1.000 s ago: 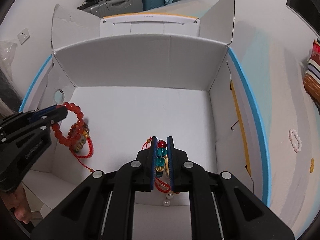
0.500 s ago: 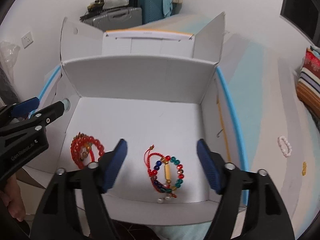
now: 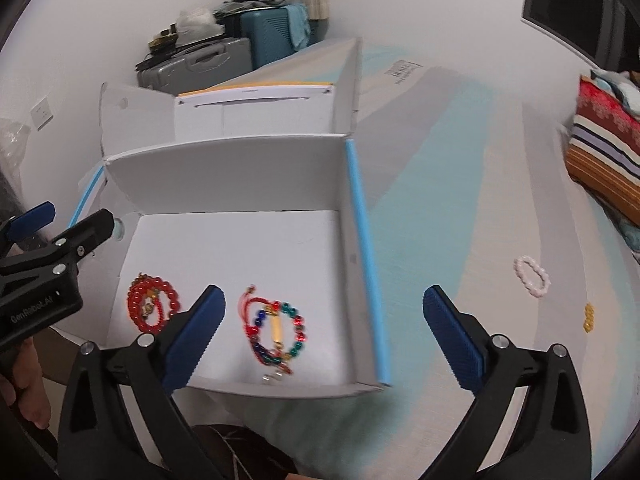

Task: Organize jewelry
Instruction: 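Move both tools back over the bed toward the white and yellow bracelets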

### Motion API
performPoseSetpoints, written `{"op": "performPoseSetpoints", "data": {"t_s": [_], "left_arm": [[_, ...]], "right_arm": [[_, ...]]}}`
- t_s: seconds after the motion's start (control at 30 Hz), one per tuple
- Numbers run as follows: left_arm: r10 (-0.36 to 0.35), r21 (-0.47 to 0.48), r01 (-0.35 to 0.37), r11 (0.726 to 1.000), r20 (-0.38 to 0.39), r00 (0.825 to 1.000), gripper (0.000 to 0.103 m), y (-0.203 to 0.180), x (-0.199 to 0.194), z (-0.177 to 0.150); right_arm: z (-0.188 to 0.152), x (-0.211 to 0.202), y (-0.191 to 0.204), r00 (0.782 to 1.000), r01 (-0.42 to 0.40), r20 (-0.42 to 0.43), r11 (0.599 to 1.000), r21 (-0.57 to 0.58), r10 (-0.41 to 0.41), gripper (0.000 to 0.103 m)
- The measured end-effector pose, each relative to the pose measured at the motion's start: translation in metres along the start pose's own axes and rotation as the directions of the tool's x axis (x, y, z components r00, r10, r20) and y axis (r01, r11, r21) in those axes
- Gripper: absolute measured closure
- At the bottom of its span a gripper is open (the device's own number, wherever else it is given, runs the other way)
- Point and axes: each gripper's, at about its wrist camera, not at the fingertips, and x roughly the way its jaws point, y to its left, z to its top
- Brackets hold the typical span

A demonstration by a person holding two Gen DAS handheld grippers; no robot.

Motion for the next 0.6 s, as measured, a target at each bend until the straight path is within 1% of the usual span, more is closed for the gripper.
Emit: {"op": "performPoseSetpoints", "data": {"t_s": [0.23, 0.4, 0.47, 0.6], "left_arm": [[-0.062, 0.03, 0.062, 0.998, 0.015, 0.998, 0.006, -0.042, -0.006, 0.008], [-0.103, 0.065, 0.102, 0.993, 0.02, 0.994, 0.006, -0.083, -0.008, 0.014], [-0.131, 0.08, 0.129, 0.988, 0.017, 0.991, 0.006, -0.102, -0.006, 0.016], [-0.163, 0.117, 0.161, 0.98, 0.012, 0.987, 0.006, -0.139, -0.004, 0.018]], "right_arm": [[-0.009, -0.017, -0.056, 0.998, 0.054, 0.014, 0.996, 0.077, -0.055, 0.008], [-0.016, -0.03, -0.102, 0.995, 0.09, 0.026, 0.986, 0.137, -0.095, 0.008], [-0.02, -0.034, -0.125, 0.994, 0.105, 0.024, 0.981, 0.165, -0.111, 0.008], [-0.026, -0.038, -0.164, 0.99, 0.134, 0.018, 0.967, 0.215, -0.141, 0.008]]}}
